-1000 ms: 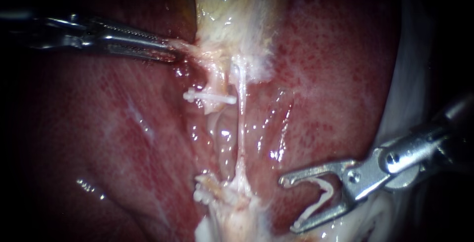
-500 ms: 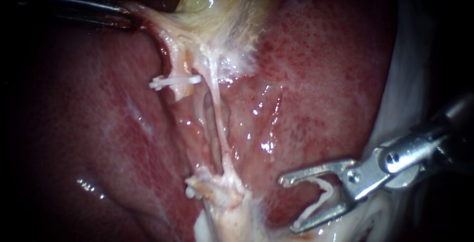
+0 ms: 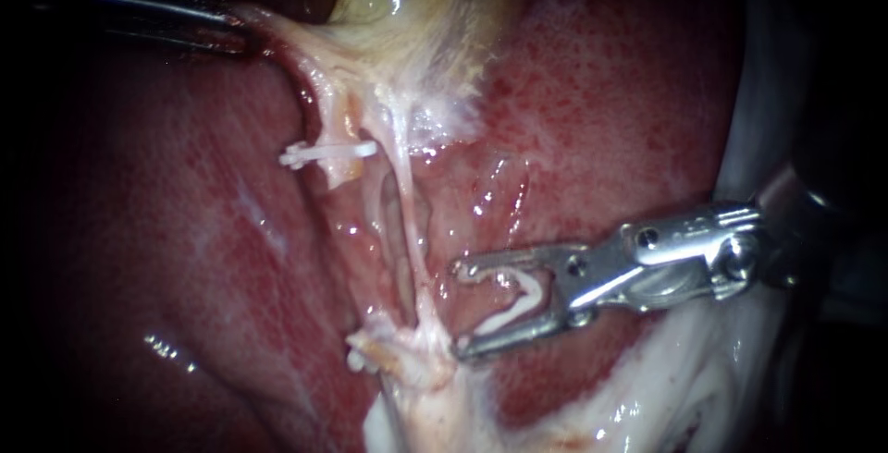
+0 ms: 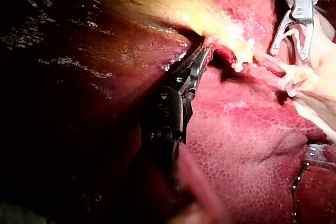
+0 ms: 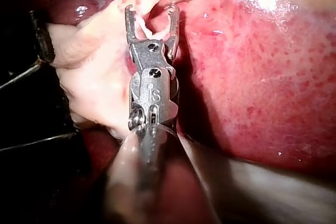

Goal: Clipping first clip right tube

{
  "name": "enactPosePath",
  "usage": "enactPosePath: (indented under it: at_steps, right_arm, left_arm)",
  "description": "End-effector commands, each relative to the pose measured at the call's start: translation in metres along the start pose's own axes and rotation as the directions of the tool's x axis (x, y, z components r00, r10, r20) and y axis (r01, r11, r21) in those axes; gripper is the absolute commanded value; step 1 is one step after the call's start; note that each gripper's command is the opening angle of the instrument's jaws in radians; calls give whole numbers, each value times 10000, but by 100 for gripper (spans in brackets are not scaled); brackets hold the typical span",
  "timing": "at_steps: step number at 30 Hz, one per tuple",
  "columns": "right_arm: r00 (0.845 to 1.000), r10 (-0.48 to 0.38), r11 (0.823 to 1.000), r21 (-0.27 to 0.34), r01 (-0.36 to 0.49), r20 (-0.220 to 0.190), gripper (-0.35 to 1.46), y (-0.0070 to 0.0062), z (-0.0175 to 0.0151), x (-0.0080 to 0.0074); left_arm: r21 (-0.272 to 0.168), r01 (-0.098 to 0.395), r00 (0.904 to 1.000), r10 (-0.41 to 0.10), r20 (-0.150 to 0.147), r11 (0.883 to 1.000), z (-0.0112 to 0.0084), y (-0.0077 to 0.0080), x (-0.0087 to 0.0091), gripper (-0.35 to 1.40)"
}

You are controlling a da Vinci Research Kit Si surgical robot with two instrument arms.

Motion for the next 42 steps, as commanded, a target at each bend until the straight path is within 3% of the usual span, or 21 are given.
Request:
enactPosePath:
  at_steps: [1, 7, 10, 16, 18, 24, 30, 42]
  right_arm:
    - [10000, 34, 10000, -17, -34, -30, 50, 3, 3, -2]
    - [9987, 380, 9992, -82, -383, -326, 50, 15, 23, -6]
    - [9954, 626, 9980, -1, -627, -730, 50, 18, 34, -4]
    - [9834, 1216, 9909, 744, -1123, -1350, 50, 23, 50, 4]
    - [9791, 1386, 9849, 1247, -1205, -1488, 50, 21, 52, 5]
    - [9698, 1822, 9621, 2328, -1419, -1621, 49, 4, 53, 11]
    - [9681, 1941, 9492, 2796, -1446, -1585, 47, -11, 55, 18]
    - [9555, 2572, 9358, 2837, -2091, -1444, 18, -3, 52, 17]
  left_arm:
    - [0, 1, 10000, -1, 0, 10000, 0, 0, 0, -35]
    - [0, 1, 10000, -1, 0, 10000, 0, 0, 0, -35]
    - [-1, 0, 10000, 0, 0, 10000, 0, 0, 0, -35]
    - [0, 1, 10000, -1, 0, 10000, 0, -1, 0, -35]
    - [0, 0, 10000, 0, 0, 10000, 0, -1, 0, -35]
    - [-1, 0, 10000, 0, 0, 10000, 0, -2, -1, -35]
    - [-3, -1, 10000, 1, 0, 10000, 0, -2, -1, -35]
    - [-1, 1, 10000, -1, 0, 10000, 0, -2, -1, -35]
